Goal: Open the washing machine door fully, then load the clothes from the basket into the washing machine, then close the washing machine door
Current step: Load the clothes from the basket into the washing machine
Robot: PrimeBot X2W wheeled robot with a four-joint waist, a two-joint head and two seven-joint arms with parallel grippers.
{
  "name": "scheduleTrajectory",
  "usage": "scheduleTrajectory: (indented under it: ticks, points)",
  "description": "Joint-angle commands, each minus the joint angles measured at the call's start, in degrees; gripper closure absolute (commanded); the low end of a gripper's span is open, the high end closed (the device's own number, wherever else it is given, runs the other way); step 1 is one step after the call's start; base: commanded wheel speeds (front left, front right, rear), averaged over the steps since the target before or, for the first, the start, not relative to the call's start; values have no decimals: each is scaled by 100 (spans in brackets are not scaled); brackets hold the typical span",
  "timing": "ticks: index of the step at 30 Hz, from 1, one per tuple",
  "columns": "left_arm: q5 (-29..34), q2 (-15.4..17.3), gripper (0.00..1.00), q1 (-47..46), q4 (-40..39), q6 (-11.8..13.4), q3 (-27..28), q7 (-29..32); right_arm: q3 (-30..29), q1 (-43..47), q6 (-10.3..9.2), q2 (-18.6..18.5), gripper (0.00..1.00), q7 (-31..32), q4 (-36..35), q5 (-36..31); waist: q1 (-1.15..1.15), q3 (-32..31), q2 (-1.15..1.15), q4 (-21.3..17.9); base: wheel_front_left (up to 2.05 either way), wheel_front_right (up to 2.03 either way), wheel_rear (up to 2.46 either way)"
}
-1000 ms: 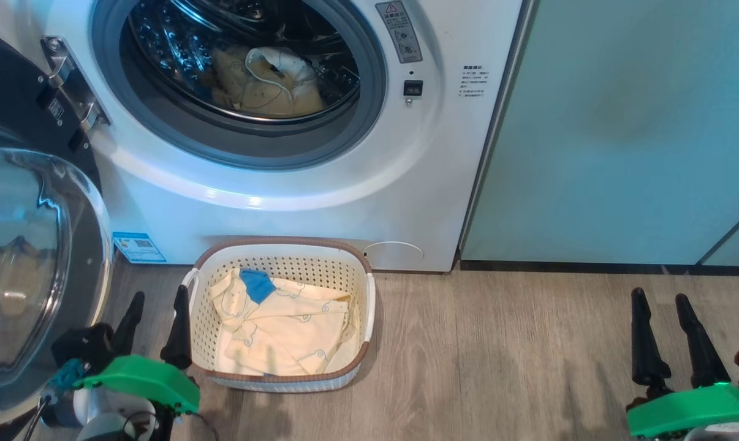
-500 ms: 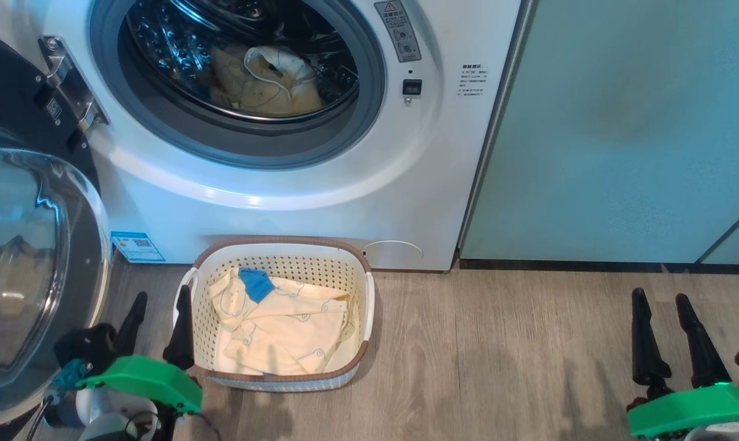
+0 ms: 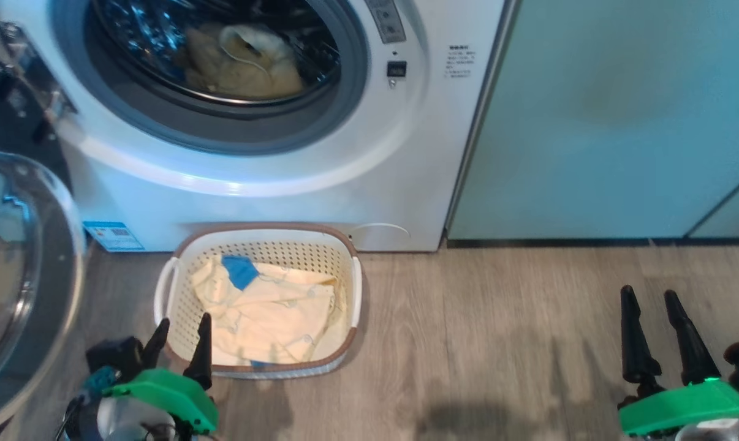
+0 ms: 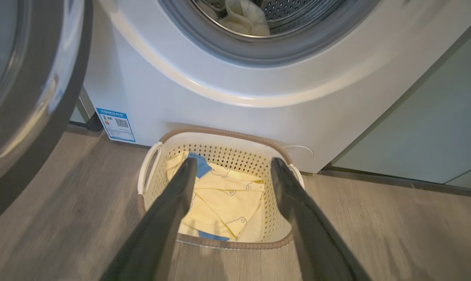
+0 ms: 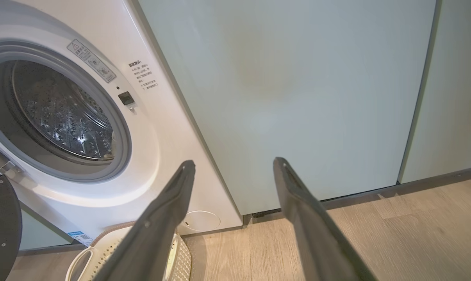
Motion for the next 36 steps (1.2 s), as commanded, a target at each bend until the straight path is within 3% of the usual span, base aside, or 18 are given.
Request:
scheduleTrajectory:
  ticks: [1,7,11,20,36]
  points:
    - [2,145,0,-400,-29,-8,125,-37,119,-278,1,-60,0,-38,-195,33,0,161,0,-140,0,0,0]
    - [-53,330,0,-1037,943,-8,-295,-4,147,-488,1,-10,0,-38,-208,76,0,738,0,-547,0,0,0]
    - [-125,641,0,-1665,1623,-8,-660,200,166,-683,1,52,0,-38,-257,114,0,1314,0,-827,0,0,0]
    - [-176,1119,0,-2706,2580,-8,-1279,454,195,-1004,1,146,0,-38,-334,181,0,2228,0,-1107,0,0,0]
    - [-4,1514,0,-4804,4066,-8,-2163,775,117,-1658,1,192,0,-38,-551,178,0,3789,0,-995,0,0,0]
